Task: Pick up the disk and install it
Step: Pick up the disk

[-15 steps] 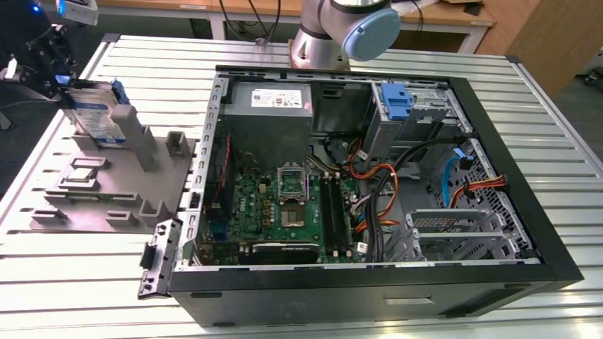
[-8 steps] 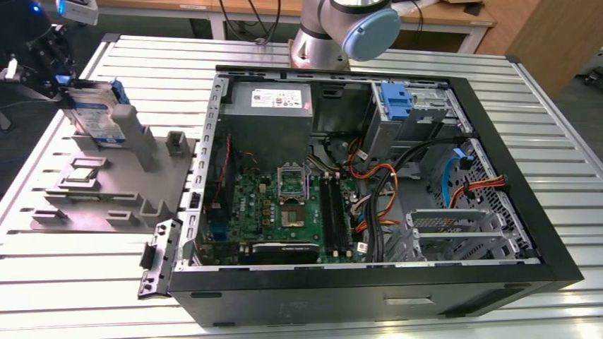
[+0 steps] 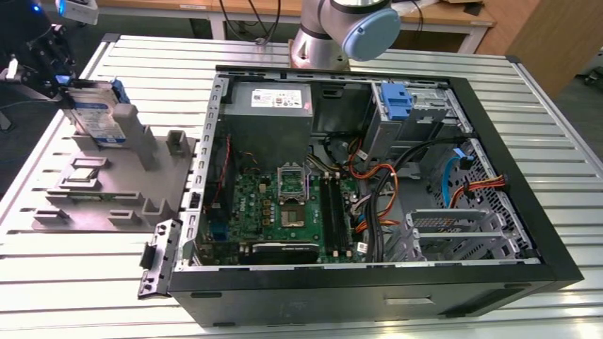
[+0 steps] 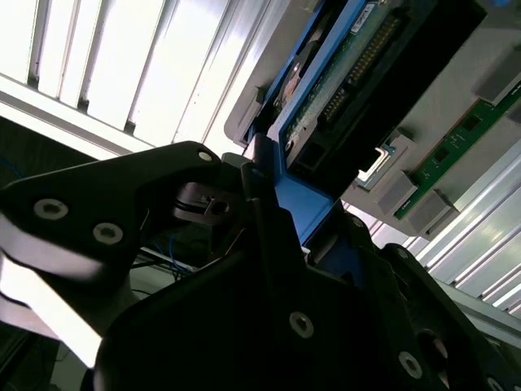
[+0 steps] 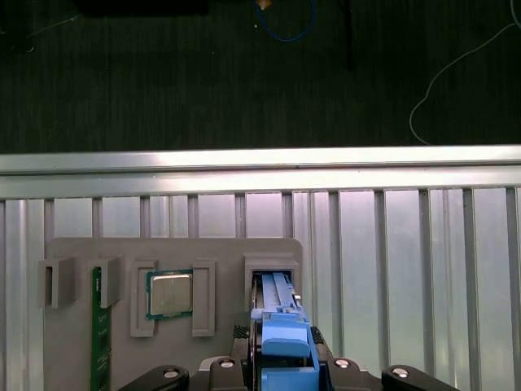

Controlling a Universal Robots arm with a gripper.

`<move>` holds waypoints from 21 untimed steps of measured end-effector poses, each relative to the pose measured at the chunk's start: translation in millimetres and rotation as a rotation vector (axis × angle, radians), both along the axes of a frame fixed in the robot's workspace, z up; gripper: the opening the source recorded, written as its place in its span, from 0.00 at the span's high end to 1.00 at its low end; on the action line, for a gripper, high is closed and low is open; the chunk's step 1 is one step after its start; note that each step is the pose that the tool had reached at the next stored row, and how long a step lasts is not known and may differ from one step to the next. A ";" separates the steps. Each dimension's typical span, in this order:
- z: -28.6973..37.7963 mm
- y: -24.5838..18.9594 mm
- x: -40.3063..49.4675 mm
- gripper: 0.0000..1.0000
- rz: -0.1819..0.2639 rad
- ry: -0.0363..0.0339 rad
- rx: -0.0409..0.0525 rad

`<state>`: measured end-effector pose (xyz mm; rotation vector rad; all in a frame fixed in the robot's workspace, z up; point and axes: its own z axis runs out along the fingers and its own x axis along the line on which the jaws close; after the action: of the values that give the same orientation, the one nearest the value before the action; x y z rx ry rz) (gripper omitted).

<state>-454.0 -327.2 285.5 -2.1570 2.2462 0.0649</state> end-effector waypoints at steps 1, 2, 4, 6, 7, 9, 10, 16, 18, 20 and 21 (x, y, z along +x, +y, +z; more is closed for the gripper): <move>0.0 0.0 0.0 0.63 0.000 0.0000 0.0000; 0.0 0.0 0.0 0.62 0.000 0.0000 0.0000; -0.1 0.0 0.0 0.62 0.000 -0.0001 0.0001; 0.0 0.0 0.0 0.55 0.000 -0.0001 0.0000; 0.0 0.0 0.0 0.55 0.000 0.0000 0.0000; 0.0 0.0 0.0 0.55 0.000 0.0000 0.0000; 0.0 0.0 0.0 0.57 0.000 0.0000 0.0000; 0.0 0.0 0.0 0.63 0.000 -0.0001 0.0000; 0.0 0.0 0.0 0.63 0.000 -0.0001 0.0000; 0.0 0.0 0.0 0.63 0.000 0.0000 0.0000; 0.0 0.0 0.0 0.63 0.000 0.0000 0.0000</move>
<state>-454.0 -327.3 285.5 -2.1572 2.2459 0.0649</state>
